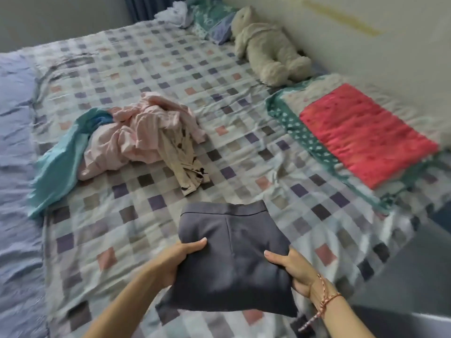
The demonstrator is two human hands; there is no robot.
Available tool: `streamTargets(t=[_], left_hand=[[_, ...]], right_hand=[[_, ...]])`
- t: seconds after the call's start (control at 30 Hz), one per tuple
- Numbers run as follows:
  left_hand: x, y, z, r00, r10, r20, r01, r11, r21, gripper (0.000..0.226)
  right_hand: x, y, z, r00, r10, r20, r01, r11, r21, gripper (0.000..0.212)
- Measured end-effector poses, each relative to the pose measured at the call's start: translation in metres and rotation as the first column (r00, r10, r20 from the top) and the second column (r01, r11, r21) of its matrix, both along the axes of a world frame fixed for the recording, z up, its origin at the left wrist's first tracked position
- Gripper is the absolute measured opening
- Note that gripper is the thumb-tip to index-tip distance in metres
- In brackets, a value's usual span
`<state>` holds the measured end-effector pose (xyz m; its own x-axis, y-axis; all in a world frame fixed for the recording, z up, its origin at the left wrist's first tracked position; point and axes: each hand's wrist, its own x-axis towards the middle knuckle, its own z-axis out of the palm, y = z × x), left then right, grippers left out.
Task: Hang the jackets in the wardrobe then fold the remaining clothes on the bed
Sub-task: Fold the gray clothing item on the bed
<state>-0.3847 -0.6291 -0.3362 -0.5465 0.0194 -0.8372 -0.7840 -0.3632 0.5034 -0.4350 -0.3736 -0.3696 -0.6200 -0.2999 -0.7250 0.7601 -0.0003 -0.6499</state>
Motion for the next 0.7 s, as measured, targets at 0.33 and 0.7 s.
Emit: streamTargets(t=[0.33, 0.7], left_hand=[[-0.016, 0.315, 0.052, 0.726, -0.669, -0.159, 0.686, 0.719, 0.113, 0.031], [0.162, 0.646, 0.092, -0.004, -0.87, -0.493, 0.987, -0.084, 0.14, 0.033]], right_hand=[[0.185, 0.278, 0.074, 0.654, -0.738, -0.164, 0.756, 0.64, 0.136, 0.033], [0.458, 0.431, 0.106, -0.111, -0.841, -0.53, 0.903, -0.308, 0.3, 0.041]])
